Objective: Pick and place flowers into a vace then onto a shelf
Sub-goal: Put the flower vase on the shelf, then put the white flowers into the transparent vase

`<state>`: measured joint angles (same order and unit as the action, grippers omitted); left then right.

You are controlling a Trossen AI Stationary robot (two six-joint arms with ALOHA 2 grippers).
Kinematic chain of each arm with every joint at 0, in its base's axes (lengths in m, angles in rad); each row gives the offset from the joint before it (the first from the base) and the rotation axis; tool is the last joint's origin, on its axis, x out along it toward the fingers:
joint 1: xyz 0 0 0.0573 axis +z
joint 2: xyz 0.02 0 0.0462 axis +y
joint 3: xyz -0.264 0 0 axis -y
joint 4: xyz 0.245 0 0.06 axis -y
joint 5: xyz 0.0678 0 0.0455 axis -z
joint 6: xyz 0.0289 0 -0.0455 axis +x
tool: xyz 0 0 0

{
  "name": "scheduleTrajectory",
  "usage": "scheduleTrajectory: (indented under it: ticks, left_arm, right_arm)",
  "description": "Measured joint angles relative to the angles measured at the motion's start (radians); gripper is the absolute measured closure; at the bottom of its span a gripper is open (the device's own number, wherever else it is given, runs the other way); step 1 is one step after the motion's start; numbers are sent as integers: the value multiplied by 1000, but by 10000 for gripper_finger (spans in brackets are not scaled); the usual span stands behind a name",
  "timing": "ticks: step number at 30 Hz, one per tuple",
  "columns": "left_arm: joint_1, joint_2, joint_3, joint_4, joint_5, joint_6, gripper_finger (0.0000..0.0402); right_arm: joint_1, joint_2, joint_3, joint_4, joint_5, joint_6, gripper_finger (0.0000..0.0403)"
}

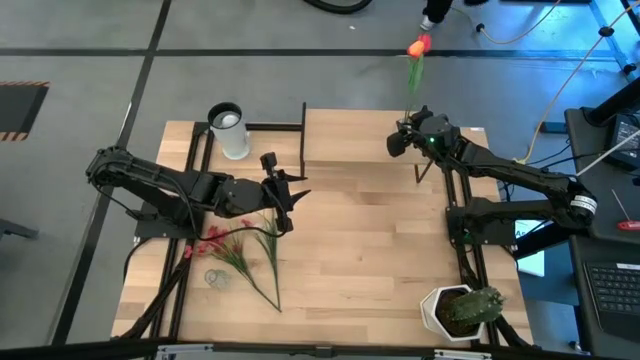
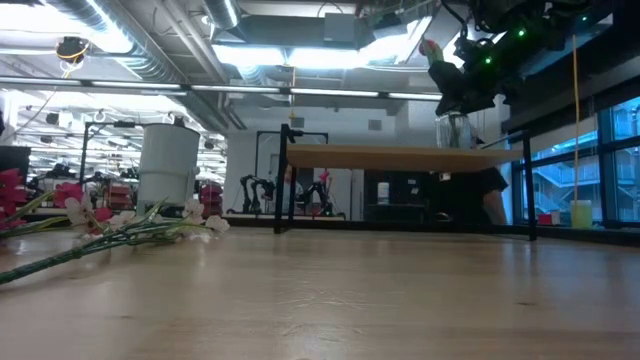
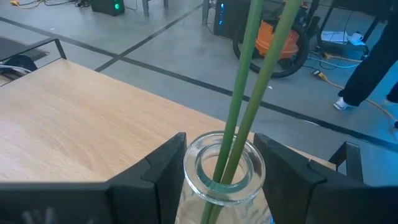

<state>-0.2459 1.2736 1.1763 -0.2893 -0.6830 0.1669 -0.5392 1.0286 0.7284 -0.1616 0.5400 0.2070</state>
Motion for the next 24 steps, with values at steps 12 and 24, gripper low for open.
scheduleTrajectory:
  ticks: [12, 24]
  left_arm:
    - [0, 0, 0, 0, 0, 0, 272]
    - [0, 0, 0, 0, 0, 0, 272]
  right_arm:
    - [0, 0, 0, -14, -16, 25, 214]
    - [0, -30, -3, -63, -30, 100, 100]
